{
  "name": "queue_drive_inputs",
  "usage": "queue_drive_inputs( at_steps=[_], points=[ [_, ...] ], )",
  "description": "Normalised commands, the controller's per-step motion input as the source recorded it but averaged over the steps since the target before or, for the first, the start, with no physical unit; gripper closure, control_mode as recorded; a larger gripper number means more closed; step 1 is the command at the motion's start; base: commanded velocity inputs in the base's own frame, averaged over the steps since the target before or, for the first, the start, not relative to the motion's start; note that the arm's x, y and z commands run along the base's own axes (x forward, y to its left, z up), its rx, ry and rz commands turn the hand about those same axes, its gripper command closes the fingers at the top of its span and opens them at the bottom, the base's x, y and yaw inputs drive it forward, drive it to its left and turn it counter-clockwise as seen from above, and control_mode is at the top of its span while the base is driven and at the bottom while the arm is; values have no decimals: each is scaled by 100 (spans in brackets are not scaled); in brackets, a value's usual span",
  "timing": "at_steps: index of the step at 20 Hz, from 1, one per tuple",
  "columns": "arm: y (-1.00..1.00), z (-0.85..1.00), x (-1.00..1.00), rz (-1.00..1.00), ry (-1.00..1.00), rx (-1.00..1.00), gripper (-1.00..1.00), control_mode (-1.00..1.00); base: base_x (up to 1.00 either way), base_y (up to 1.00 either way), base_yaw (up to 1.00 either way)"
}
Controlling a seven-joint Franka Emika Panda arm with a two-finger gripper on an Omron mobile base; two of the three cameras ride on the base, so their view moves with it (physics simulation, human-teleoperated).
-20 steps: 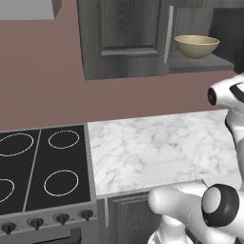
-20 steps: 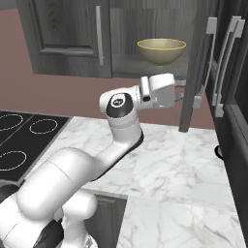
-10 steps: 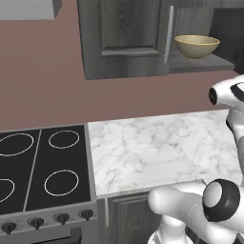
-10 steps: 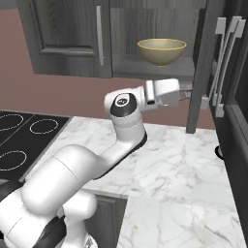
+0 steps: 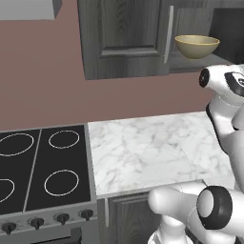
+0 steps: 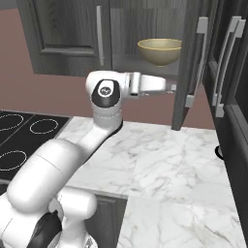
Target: Move the bowls from the cabinet to the plates on the dining table.
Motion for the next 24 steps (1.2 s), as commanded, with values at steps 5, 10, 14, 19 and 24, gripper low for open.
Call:
queue_drive_inputs(
  at_steps=[5,10,14,19,24],
  points=[
    [41,26,0,6,-13,21,-100,-100,0,0,0],
    [36,24,0,16,-14,17,-100,-100,0,0,0],
    [45,6,-6,19,-15,15,-100,-100,0,0,0],
    [47,0,-10,23,-18,10,-100,-100,0,0,0],
    [35,7,0,23,-15,10,-100,-100,0,0,0]
  ],
)
